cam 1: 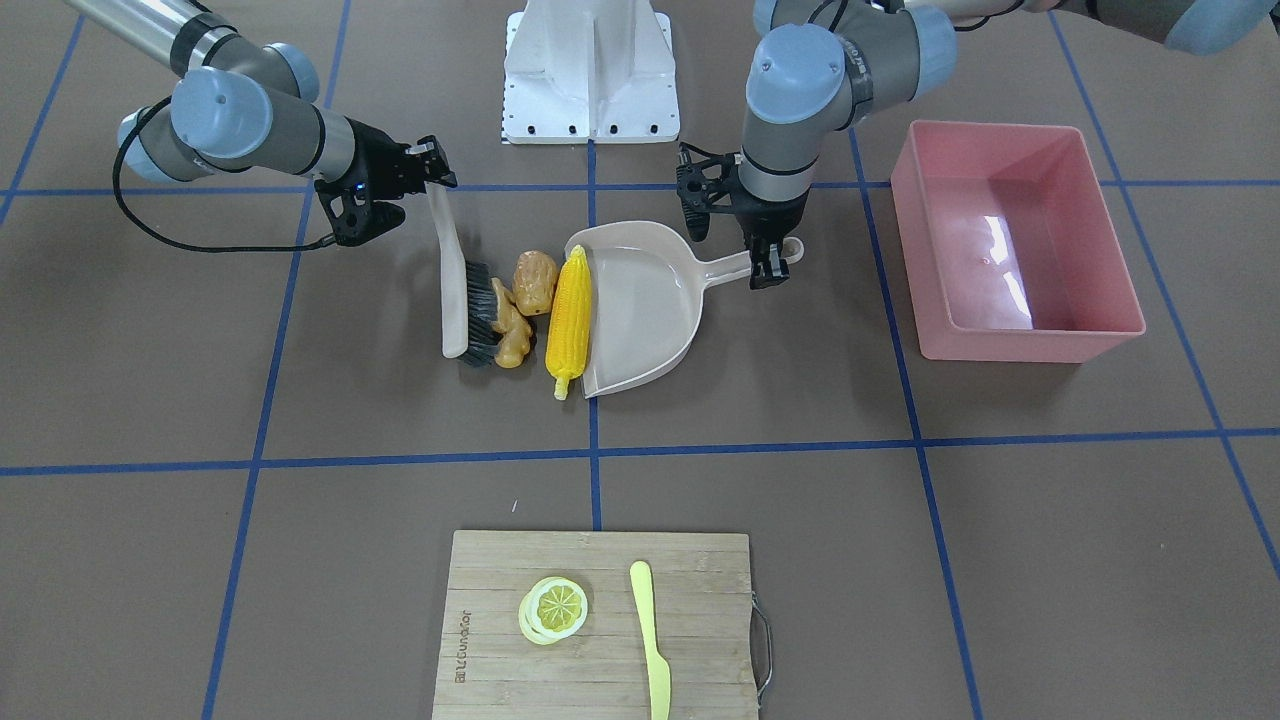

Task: Sweep and dump trash into bin
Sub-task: 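Sweep the corn, potato and ginger into the dustpan with the right gripper's brush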

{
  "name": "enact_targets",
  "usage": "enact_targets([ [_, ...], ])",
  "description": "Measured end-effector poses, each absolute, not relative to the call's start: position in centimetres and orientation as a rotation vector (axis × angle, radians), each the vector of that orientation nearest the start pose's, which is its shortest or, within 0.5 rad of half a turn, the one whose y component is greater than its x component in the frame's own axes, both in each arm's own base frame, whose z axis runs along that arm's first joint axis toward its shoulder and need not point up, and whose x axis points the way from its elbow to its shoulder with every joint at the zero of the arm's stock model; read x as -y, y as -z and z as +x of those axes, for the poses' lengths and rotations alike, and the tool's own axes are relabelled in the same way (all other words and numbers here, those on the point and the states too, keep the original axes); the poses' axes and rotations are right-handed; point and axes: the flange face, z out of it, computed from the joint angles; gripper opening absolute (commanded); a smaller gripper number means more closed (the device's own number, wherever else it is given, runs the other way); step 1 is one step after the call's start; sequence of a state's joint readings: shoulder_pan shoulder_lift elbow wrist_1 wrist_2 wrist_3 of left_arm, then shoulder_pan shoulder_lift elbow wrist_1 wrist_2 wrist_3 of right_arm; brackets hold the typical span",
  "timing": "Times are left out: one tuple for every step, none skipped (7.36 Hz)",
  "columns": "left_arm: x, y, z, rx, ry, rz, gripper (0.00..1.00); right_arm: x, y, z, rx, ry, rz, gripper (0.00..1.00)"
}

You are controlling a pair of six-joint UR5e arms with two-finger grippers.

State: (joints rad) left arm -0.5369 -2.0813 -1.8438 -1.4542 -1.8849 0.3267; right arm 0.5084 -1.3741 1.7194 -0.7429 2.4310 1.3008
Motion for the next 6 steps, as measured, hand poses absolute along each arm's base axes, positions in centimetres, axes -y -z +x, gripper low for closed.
enact_targets([
  [40.6,-26.9,48.2,-0.56,-1.4,0.563,0.0,31.9,-37.4,-46.3,1.293,0.306,-0.279,0.0],
  [40.7,-26.9,48.2,-0.56,-1.4,0.563,0.0,32.0,-36.7,-47.2,1.299,0.312,-0.275,0.0],
  [40.7,-26.9,48.2,-0.561,-1.401,0.563,0.0,31.9,-35.9,-48.0,1.305,0.317,-0.272,0.0],
  [40.7,-26.9,48.2,-0.561,-1.401,0.563,0.0,31.9,-35.2,-48.8,1.31,0.318,-0.269,0.0],
  [40.7,-27.0,48.2,-0.56,-1.402,0.563,0.0,32.0,-34.4,-49.8,1.315,0.316,-0.27,0.0],
  [40.7,-27.0,48.2,-0.56,-1.402,0.562,0.0,32.1,-33.5,-50.8,1.319,0.311,-0.274,0.0],
])
